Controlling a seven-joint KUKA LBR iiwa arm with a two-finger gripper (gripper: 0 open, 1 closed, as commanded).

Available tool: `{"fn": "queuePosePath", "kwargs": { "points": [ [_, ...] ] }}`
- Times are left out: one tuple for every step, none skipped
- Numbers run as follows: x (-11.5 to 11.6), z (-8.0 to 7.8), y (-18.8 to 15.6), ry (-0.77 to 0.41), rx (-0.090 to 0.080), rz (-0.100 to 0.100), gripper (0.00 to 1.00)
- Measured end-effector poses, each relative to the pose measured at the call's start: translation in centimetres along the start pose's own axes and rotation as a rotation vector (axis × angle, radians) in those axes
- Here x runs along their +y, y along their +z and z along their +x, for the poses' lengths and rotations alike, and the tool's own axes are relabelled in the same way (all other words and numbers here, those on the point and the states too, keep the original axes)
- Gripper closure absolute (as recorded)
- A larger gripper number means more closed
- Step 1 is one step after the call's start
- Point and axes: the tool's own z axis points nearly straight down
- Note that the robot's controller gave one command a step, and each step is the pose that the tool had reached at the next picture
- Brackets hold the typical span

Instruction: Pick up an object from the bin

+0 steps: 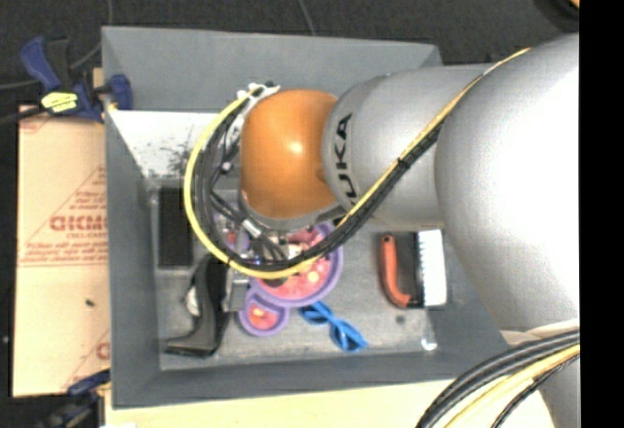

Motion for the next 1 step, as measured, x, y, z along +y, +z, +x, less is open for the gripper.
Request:
{"fn": "queuePosePath", "kwargs": {
  "points": [
    [-13.79, 0.77, 5.17, -0.118, 0.002, 0.001, 0.0]
  ]
}}
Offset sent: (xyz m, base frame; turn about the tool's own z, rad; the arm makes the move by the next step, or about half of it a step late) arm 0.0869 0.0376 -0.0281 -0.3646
